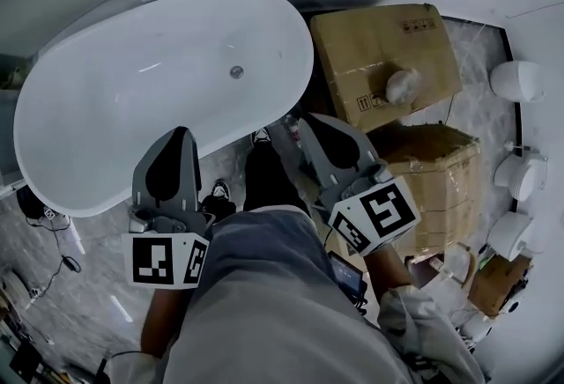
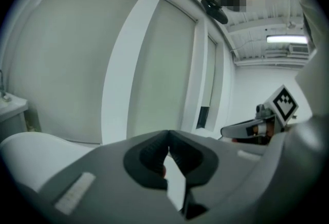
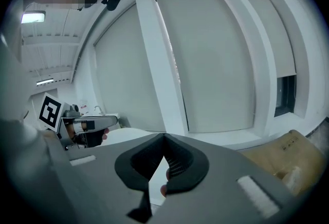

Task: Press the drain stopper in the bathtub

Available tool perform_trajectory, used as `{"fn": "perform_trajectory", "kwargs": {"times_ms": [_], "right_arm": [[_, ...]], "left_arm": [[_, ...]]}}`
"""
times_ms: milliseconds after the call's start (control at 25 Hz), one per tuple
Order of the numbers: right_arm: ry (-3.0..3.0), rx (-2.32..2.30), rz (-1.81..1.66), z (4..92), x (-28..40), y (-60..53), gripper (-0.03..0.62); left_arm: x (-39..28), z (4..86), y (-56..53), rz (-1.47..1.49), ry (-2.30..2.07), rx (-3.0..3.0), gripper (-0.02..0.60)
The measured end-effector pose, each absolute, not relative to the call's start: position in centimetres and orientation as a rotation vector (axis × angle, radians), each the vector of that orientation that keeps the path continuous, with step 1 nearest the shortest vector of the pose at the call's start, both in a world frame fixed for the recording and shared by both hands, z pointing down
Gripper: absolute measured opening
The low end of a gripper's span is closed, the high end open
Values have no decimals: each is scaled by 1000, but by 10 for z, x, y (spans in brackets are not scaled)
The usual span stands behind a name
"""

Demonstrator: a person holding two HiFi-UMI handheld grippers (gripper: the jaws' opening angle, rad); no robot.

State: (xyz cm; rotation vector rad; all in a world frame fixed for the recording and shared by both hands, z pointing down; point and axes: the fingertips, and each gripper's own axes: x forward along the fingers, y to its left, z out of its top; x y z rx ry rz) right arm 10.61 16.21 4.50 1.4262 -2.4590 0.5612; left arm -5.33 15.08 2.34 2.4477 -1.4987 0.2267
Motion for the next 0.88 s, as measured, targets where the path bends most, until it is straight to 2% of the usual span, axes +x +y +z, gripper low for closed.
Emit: {"fn": "perform_trajectory", "kwargs": {"times_ms": [480,880], "right_arm": [[-2498,1152,678,92,144,59,0],[-2479,1014,660,145,154,5,0]], "left_arm": [[-13,44,65,349,-1723,2335,0],[-6,107,21,405,-1784,2160,0]]}}
